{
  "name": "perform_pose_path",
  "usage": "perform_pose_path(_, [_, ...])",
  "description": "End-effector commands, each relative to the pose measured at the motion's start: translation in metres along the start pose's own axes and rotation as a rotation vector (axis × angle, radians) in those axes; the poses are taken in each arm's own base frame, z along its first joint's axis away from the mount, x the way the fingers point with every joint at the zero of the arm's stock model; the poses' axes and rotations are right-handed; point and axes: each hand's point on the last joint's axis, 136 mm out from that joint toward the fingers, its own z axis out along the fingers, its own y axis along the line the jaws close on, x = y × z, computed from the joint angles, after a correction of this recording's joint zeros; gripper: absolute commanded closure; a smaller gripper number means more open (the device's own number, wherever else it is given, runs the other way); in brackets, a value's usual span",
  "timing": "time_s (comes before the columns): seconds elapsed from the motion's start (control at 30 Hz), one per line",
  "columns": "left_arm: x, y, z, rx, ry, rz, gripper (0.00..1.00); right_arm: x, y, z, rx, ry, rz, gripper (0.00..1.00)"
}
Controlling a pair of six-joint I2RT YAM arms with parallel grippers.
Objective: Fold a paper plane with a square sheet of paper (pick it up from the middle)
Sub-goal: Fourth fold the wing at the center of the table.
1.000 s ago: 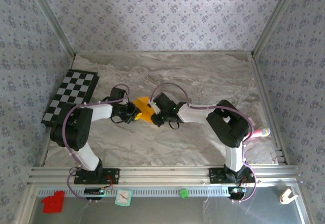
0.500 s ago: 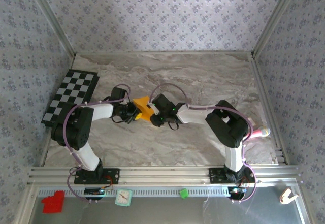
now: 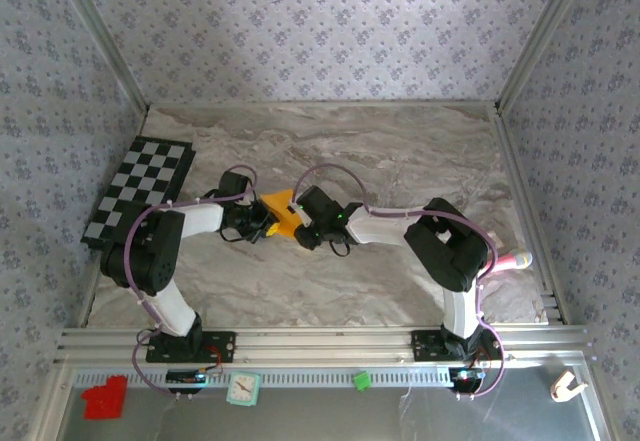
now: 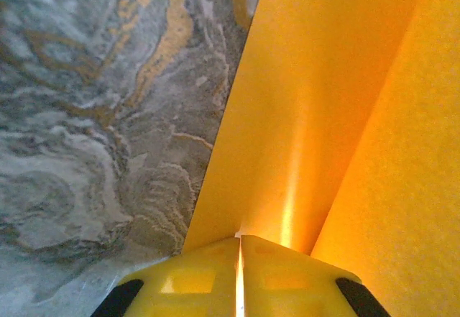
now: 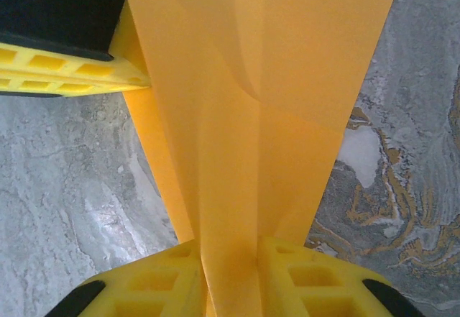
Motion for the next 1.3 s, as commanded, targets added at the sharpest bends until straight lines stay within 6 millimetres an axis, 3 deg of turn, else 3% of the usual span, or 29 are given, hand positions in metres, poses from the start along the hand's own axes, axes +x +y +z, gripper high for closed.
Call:
perform_pose_path(0.0, [0.004, 0.018, 0.006, -0.072, 0.011, -0.013, 0.89, -0.001, 0.003, 0.003, -0.008, 0.01, 0.013, 0.77])
perform_pose_path(0.53, [0.004, 0.006, -0.009, -0.055, -0.013, 0.019, 0.88, 0.005, 0.007, 0.005, -0.13, 0.03, 0.078, 0.86])
perform_pose_path(1.27, [0.006, -0.013, -0.026, 0.032, -0.053, 0.094, 0.83, 0.009, 0.009, 0.009, -0.365, 0.057, 0.285, 0.89])
